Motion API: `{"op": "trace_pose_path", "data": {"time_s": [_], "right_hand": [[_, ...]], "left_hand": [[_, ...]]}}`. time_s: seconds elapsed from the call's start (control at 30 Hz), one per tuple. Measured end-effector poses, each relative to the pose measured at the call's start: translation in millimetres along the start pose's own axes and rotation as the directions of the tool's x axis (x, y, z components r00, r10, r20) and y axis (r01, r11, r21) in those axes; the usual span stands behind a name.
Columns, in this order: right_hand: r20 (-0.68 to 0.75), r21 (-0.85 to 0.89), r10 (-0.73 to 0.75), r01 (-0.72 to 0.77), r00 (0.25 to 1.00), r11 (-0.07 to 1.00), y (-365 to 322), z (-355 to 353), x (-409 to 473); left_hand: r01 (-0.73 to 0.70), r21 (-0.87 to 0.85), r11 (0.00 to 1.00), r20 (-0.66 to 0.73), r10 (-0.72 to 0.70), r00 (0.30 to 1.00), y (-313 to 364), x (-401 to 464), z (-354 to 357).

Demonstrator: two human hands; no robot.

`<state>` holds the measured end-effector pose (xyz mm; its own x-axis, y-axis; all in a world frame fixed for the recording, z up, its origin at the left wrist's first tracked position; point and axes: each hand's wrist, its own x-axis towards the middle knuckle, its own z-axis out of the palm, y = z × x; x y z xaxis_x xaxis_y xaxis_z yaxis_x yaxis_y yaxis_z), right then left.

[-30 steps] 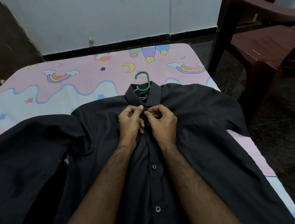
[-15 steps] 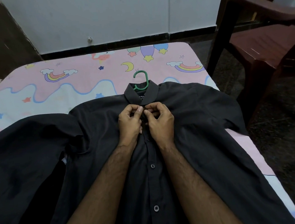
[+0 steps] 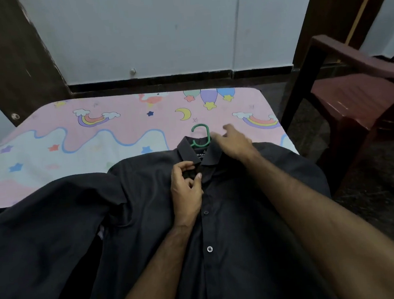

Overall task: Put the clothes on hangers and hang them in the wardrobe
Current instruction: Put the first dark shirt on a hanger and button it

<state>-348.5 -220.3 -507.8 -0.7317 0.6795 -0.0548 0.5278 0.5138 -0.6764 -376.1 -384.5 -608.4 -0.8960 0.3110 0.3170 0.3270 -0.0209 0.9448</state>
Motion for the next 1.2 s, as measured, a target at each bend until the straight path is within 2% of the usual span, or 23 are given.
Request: {"op": "trace_pose_path", "data": {"time_s": [0.07, 0.17, 0.27, 0.33, 0.4, 0.47, 0.6, 0.67, 0.73, 0.8, 0.9, 0.97, 1.03, 1.1, 1.13, 1.2], "right_hand": [[0.141, 0.046, 0.035, -0.042, 0.989, 0.998, -2, 0, 8], [0.108, 0.115, 0.013, -0.025, 0.994, 0.993, -11, -7, -2], [0.115, 0.048, -0.157, 0.153, 0.981, 0.987, -26, -26, -27], [0.129, -0.009, -0.247, 0.25, 0.961, 0.968, -41, -41, -49], [0.105, -0.028, -0.316, 0.32, 0.943, 0.947, -57, -63, -70], [0.039, -0.009, -0.394, 0.395, 0.918, 0.919, -79, -94, -94], [-0.063, 0.069, -0.493, 0.496, 0.868, 0.866, -129, -175, -148], [-0.097, 0.07, -0.538, 0.545, 0.837, 0.836, -156, -215, -175], [-0.133, 0.073, -0.563, 0.575, 0.815, 0.815, -183, -253, -203], [-0.165, 0.065, -0.604, 0.62, 0.78, 0.782, -212, -290, -238], [-0.213, 0.031, -0.66, 0.68, 0.721, 0.733, -252, -345, -288], [-0.2, 0.005, -0.669, 0.684, 0.716, 0.73, -274, -380, -317], [-0.146, -0.047, -0.674, 0.676, 0.724, 0.736, -293, -411, -348], [-0.103, -0.103, -0.692, 0.684, 0.715, 0.722, -313, -438, -381], [-0.092, -0.12, -0.704, 0.694, 0.704, 0.71, -323, -450, -397], [-0.087, -0.148, -0.729, 0.715, 0.679, 0.683, -342, -468, -429]], "left_hand": [[0.021, 0.031, 0.999, 0.043, -0.022, 0.999, 3, 0, -1], [0.068, 0.075, 0.995, 0.165, -0.08, 0.983, 12, -3, -8], [0.135, 0.078, 0.988, 0.279, -0.152, 0.948, 26, -13, -23], [0.139, 0.088, 0.986, 0.307, -0.16, 0.938, 42, -25, -39], [0.034, 0.168, 0.985, 0.283, -0.081, 0.956, 66, -37, -59], [-0.136, 0.259, 0.956, 0.243, 0.072, 0.967, 99, -46, -82], [-0.427, 0.326, 0.843, 0.149, 0.4, 0.904, 207, -36, -121], [-0.487, 0.331, 0.809, 0.075, 0.492, 0.868, 278, -20, -131], [-0.485, 0.373, 0.791, 0.043, 0.507, 0.861, 347, -5, -136], [-0.456, 0.552, 0.698, 0.081, 0.499, 0.863, 410, 4, -141], [-0.441, 0.762, 0.475, 0.146, 0.536, 0.831, 488, -4, -154], [-0.468, 0.81, 0.352, 0.136, 0.664, 0.735, 534, -13, -168], [-0.465, 0.868, 0.175, 0.171, 0.773, 0.61, 576, -21, -181], [-0.419, 0.908, 0.012, 0.248, 0.79, 0.56, 619, -33, -192], [-0.416, 0.909, -0.008, 0.267, 0.779, 0.568, 640, -38, -199], [-0.455, 0.89, 0.043, 0.274, 0.747, 0.606, 678, -45, -211]]}}
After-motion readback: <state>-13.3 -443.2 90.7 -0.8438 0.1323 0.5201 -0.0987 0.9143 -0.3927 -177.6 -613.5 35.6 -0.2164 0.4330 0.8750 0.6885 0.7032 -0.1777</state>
